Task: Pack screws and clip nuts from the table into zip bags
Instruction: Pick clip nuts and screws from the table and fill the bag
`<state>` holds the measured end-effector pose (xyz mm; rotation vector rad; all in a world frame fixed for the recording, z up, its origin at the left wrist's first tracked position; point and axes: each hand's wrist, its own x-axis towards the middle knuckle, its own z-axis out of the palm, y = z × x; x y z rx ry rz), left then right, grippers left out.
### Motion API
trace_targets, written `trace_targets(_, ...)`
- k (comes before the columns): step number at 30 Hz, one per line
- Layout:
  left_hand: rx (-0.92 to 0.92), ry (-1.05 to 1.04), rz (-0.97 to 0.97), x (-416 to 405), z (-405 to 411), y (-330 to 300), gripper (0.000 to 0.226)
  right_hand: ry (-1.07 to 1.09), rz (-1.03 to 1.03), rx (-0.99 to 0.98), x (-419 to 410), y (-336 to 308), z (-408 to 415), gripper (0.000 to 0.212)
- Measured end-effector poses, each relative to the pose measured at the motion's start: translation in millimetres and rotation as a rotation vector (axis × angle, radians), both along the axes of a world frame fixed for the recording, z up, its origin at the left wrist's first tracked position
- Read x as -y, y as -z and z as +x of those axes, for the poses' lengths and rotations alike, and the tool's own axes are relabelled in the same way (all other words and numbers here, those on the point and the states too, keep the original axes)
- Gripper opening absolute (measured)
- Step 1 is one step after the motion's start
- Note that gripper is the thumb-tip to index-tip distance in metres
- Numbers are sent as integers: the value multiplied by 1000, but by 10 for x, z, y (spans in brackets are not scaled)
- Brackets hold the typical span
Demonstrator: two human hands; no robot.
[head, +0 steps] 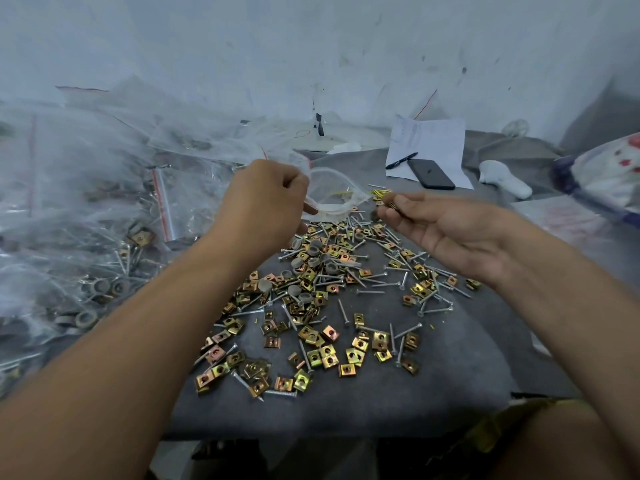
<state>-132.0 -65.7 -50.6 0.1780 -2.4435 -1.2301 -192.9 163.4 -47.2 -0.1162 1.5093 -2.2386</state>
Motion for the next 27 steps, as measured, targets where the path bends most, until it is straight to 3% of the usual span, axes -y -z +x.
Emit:
trace_targets(13, -10, 24, 20, 26, -4, -8, 29, -88, -130, -177, 32, -83, 112, 39)
trace_targets(20, -1, 39, 1, 9, -6, 1, 28, -143, -86, -331, 73, -76, 144, 18)
trace_targets(27, -4, 51, 5, -3, -15, -1, 30, -272, -100, -388, 98, -51, 120, 20)
